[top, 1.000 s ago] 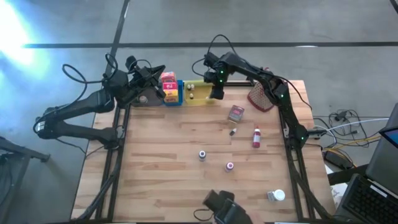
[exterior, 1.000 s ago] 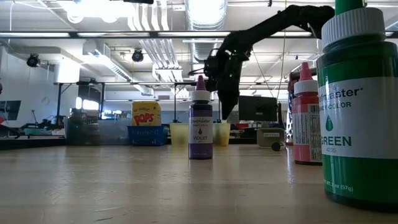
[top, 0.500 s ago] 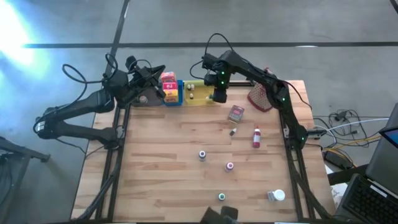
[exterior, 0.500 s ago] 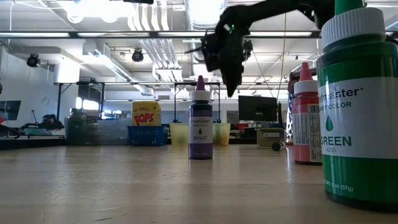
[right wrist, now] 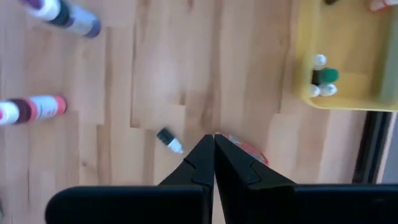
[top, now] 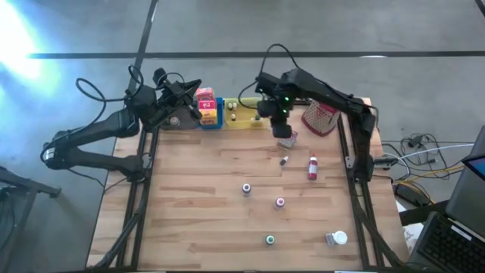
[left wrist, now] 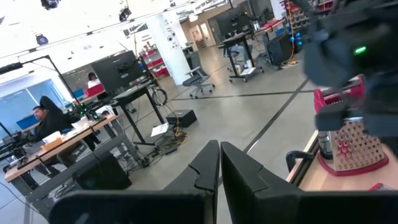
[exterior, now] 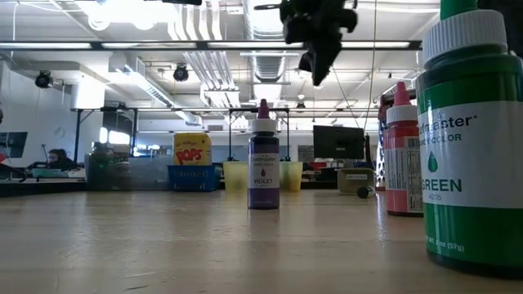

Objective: Pick & Place Kitchen Items
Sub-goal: Move the red food coloring bottle to the center of the table

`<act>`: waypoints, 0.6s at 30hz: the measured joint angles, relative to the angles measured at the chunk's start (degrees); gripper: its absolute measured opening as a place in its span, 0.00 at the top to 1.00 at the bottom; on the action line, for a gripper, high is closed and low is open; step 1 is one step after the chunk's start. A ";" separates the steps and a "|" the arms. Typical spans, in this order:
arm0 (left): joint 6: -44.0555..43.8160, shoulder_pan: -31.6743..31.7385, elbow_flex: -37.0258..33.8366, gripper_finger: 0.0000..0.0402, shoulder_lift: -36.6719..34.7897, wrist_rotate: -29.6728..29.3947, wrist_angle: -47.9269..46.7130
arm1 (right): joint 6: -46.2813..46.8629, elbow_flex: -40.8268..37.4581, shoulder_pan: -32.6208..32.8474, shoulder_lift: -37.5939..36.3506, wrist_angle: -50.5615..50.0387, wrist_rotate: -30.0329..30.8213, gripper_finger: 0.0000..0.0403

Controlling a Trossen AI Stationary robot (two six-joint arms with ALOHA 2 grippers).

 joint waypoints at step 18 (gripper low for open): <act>-0.02 0.00 0.00 0.95 0.02 0.00 0.00 | 13.21 -49.10 0.37 -32.58 29.40 2.69 0.98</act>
